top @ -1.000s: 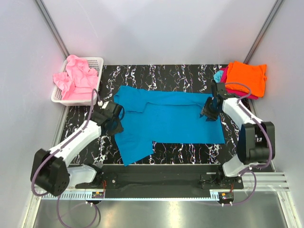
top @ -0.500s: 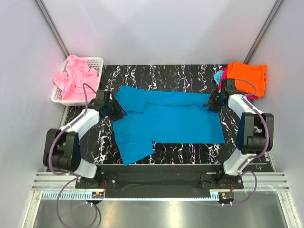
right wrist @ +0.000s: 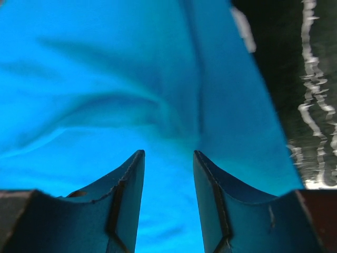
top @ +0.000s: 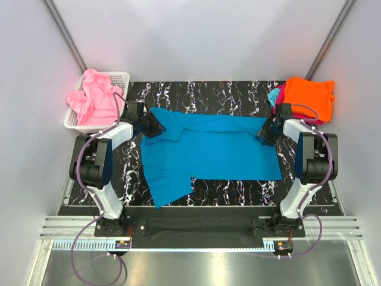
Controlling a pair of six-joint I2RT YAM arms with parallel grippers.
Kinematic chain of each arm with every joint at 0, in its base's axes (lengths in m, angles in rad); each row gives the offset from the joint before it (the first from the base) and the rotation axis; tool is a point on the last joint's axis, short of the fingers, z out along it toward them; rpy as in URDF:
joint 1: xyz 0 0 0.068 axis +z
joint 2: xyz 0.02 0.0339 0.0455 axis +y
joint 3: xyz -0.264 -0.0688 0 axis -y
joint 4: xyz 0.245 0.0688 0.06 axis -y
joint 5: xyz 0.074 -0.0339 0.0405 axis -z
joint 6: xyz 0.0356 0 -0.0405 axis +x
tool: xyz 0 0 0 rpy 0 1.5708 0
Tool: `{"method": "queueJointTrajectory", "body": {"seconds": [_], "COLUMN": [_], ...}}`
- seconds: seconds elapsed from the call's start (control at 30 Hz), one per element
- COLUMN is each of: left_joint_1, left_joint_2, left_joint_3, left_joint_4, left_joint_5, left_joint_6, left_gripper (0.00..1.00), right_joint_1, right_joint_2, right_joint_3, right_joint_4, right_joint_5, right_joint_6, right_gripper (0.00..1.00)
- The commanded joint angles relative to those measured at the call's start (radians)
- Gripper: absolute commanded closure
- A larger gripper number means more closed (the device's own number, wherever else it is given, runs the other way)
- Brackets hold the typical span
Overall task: Fold and stack the t-shirts
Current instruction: Fold the tshirt
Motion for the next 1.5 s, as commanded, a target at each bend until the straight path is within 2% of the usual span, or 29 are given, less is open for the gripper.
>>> {"method": "queueJointTrajectory", "body": {"seconds": [0.0, 0.3, 0.53, 0.63, 0.7, 0.8, 0.97, 1.13, 1.23, 1.33, 1.37, 1.4, 1.43, 1.47], "left_joint_1": [0.009, 0.018, 0.02, 0.022, 0.023, 0.025, 0.026, 0.026, 0.026, 0.026, 0.026, 0.026, 0.026, 0.026], "left_joint_2": [0.025, 0.095, 0.111, 0.121, 0.131, 0.145, 0.169, 0.184, 0.191, 0.195, 0.195, 0.197, 0.197, 0.197], "left_joint_3": [0.063, 0.105, 0.114, 0.122, 0.125, 0.128, 0.128, 0.125, 0.125, 0.123, 0.123, 0.123, 0.123, 0.123], "left_joint_4": [0.033, 0.026, 0.02, 0.009, 0.003, -0.01, -0.026, -0.034, -0.036, -0.037, -0.04, -0.04, -0.043, -0.043], "left_joint_5": [-0.02, -0.018, -0.024, -0.03, -0.037, -0.05, -0.069, -0.073, -0.073, -0.075, -0.078, -0.08, -0.08, -0.081], "left_joint_6": [0.021, 0.021, 0.025, 0.028, 0.029, 0.025, 0.023, 0.023, 0.023, 0.023, 0.028, 0.028, 0.029, 0.029], "left_gripper": [0.64, 0.65, 0.65, 0.65, 0.65, 0.66, 0.66, 0.67, 0.67, 0.67, 0.67, 0.67, 0.67, 0.67], "right_joint_1": [-0.006, -0.014, -0.021, -0.023, -0.021, -0.021, -0.021, -0.023, -0.021, -0.023, -0.023, -0.023, -0.021, -0.021], "right_joint_2": [0.02, 0.05, 0.088, 0.094, 0.096, 0.085, 0.057, 0.042, 0.044, 0.051, 0.053, 0.059, 0.059, 0.059], "right_joint_3": [0.045, 0.085, 0.105, 0.108, 0.109, 0.109, 0.117, 0.145, 0.154, 0.157, 0.158, 0.158, 0.158, 0.16], "right_joint_4": [-0.006, -0.008, -0.009, -0.008, -0.008, -0.009, -0.023, -0.06, -0.064, -0.063, -0.064, -0.066, -0.064, -0.064], "right_joint_5": [0.099, 0.146, 0.12, 0.119, 0.12, 0.125, 0.129, 0.151, 0.152, 0.145, 0.143, 0.14, 0.139, 0.139], "right_joint_6": [-0.032, -0.061, -0.063, -0.06, -0.061, -0.058, -0.067, -0.081, -0.081, -0.081, -0.08, -0.08, -0.08, -0.08], "right_gripper": [0.51, 0.52, 0.55, 0.6, 0.69, 0.76, 0.75, 0.61, 0.62, 0.69, 0.76, 0.79, 0.9, 0.94]}}
